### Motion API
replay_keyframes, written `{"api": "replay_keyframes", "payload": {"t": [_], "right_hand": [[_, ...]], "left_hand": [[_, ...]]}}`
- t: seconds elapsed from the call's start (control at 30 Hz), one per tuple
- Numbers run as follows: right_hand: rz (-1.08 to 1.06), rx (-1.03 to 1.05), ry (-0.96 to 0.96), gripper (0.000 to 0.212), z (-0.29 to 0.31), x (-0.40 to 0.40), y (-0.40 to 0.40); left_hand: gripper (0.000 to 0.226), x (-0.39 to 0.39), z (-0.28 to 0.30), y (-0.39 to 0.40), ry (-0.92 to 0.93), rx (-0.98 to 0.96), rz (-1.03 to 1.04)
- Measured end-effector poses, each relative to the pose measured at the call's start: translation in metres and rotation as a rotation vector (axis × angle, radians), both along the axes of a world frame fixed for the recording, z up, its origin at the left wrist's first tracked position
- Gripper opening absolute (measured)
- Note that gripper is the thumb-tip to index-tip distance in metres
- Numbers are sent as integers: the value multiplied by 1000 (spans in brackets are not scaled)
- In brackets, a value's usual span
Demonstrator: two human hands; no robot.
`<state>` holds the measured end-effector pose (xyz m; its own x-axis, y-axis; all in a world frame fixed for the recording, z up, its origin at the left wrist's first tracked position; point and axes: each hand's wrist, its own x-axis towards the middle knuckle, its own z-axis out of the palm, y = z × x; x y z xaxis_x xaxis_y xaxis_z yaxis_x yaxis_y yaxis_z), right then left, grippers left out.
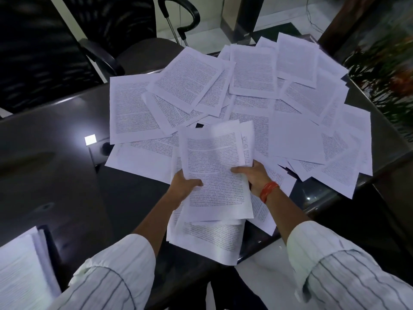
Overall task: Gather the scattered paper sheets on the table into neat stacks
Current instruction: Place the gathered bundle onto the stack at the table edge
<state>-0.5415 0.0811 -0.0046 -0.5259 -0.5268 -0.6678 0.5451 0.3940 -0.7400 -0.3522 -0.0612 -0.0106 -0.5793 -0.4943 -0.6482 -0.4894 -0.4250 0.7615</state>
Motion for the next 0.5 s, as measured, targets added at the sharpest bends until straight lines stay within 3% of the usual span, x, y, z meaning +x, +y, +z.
{"api": "replay_keyframes", "payload": {"t": [0.1,0.17,0.23,0.33,0.5], "right_hand": [[115,-125,-110,46,22,-9,3],[186,-214,-146,45,41,-15,2],[208,-275,-159,41,57,-19,-4],[153,-260,-109,42,63,-22,-16],[-159,17,100,53,26,13,-12]], "left_hand": [[57,9,14,-20,184,4,81],[71,15,27,-39,267,37,63],[71,19,41,-54,310,101,-4],[62,19,54,-63,274,165,-65],[44,22,38,-32,62,62,152]]}}
